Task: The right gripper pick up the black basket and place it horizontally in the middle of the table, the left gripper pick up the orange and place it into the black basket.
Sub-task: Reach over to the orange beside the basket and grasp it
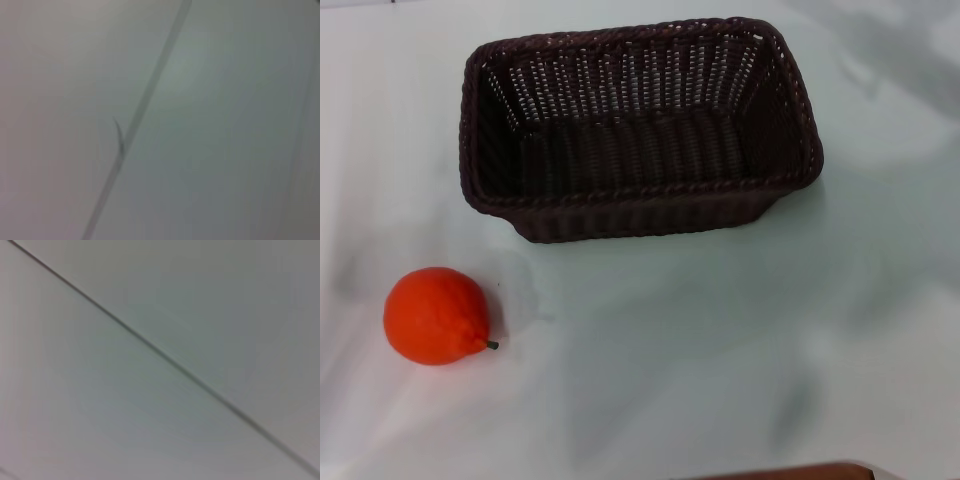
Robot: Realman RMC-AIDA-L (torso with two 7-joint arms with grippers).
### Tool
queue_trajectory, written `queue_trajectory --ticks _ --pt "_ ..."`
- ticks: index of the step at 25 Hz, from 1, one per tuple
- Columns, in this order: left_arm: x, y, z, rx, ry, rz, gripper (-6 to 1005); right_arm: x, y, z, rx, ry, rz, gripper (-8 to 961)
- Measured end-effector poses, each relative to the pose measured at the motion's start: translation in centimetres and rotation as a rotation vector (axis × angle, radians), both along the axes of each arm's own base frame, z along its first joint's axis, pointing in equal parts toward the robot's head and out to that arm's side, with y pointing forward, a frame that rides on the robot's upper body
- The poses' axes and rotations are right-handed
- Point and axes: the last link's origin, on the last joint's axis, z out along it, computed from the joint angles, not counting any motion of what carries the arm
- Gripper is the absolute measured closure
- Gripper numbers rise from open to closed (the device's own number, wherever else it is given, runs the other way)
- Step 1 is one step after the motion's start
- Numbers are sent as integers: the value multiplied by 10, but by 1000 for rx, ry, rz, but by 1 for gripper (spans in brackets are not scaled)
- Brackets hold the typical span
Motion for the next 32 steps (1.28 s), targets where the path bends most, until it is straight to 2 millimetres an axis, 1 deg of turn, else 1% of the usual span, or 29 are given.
queue_trajectory --ticks 4,6,8,11,14,16,19,23,28,32 --pt "-6 -19 -15 -168 72 -27 153 -13 6 5 255 -10 79 182" --pt "-10 -29 -22 -250 106 -30 155 -19 8 3 336 -25 100 184" --pt "-15 -38 -27 -298 121 -16 157 -25 12 -1 385 -42 117 186" --pt "-20 -49 -36 -339 133 24 160 -34 20 -10 390 -56 128 188" --pt "-22 -51 -45 -374 145 47 162 -41 25 -16 393 -80 146 188" --pt "-24 -50 -55 -418 164 73 164 -45 26 -20 391 -83 155 187" --pt "-24 -48 -61 -440 177 85 167 -47 27 -24 381 -73 153 187" --pt "-26 -43 -68 -479 203 95 170 -45 25 -29 370 -64 144 187" --pt "-27 -43 -70 -508 225 87 175 -39 21 -31 367 -54 125 187" --pt "-28 -43 -69 -507 229 84 321 -35 18 -33 364 -48 112 186"
